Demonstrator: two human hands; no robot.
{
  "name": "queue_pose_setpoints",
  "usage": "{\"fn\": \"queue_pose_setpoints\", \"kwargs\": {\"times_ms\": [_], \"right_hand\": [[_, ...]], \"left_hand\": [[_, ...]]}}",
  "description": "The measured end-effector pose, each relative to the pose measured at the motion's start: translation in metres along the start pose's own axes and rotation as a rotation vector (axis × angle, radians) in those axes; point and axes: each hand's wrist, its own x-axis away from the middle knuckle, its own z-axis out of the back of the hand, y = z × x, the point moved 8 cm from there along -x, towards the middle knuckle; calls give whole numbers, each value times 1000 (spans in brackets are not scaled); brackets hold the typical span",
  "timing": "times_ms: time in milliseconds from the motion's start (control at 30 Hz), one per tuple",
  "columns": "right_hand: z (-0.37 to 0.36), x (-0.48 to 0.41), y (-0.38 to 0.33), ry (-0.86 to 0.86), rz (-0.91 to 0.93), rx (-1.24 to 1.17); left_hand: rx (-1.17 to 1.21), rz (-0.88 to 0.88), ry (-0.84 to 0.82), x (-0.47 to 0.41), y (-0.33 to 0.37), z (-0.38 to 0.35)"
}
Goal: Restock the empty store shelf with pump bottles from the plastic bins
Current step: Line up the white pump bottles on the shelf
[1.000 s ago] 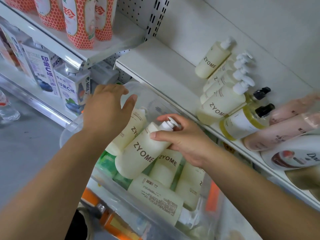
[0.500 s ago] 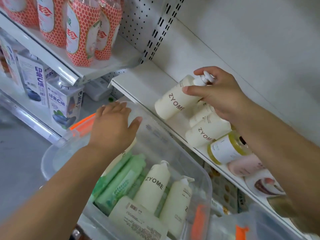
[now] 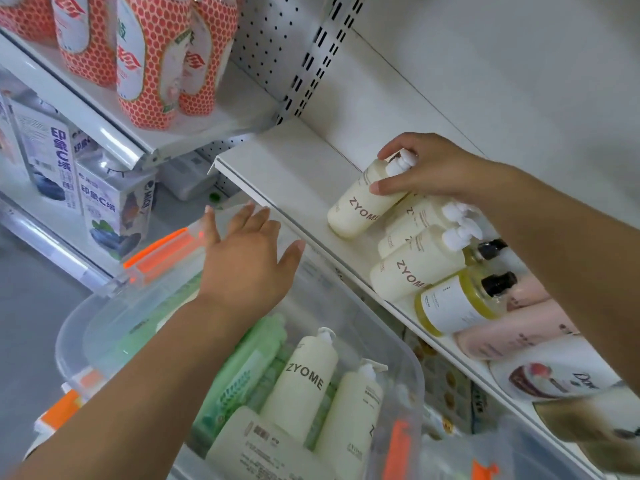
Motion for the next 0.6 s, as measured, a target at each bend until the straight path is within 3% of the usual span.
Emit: {"fn": "queue_pose_setpoints", "kwargs": {"times_ms": [133,600], "right_hand": [[-1,-11,-4,-39,64,203],[20,-62,32,11,5,347]], "left_hand": [[-8,9,-9,-5,4,-4],[43,-8,-3,-12,14,-10]]}}
